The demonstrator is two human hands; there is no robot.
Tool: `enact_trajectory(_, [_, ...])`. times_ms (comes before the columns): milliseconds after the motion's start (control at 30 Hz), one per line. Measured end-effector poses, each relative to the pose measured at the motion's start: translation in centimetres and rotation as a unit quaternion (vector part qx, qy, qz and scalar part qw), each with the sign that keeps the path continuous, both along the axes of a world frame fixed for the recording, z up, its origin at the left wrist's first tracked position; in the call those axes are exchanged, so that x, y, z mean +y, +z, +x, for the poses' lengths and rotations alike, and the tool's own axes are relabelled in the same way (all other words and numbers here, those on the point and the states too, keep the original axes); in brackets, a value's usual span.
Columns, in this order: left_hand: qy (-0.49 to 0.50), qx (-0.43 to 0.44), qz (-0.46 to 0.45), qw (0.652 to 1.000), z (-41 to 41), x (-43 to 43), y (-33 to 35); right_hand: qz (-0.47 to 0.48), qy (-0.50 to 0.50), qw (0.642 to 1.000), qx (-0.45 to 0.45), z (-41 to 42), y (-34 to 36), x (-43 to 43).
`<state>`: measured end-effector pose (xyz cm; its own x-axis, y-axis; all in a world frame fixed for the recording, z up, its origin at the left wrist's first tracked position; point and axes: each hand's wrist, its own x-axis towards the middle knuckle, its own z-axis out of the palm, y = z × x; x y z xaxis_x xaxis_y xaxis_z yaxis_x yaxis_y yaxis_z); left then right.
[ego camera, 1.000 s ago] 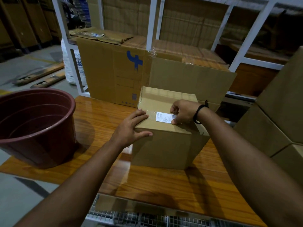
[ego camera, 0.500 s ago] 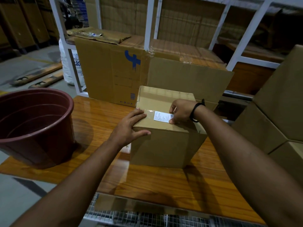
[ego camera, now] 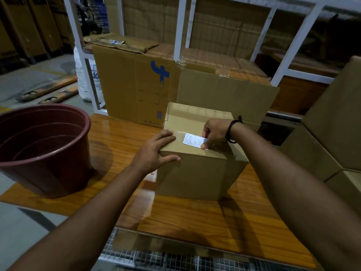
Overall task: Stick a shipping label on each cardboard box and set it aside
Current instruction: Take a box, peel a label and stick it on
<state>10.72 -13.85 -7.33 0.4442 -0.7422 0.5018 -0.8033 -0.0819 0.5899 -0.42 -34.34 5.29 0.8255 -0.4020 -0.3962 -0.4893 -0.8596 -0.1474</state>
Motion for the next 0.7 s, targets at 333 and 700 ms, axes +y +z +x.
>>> enact_trajectory(333, [0.006, 0.018, 0.014, 1.000, 0.2, -0.1, -0.2, 0.017, -0.018, 0.997, -0.069, -0.9, -0.4, -0.8])
enact_trajectory(700, [0.004, 0.008, -0.014, 1.000, 0.3, -0.4, -0.5, 0.029, -0.024, 0.992, -0.117, -2.0, -1.5, -1.3])
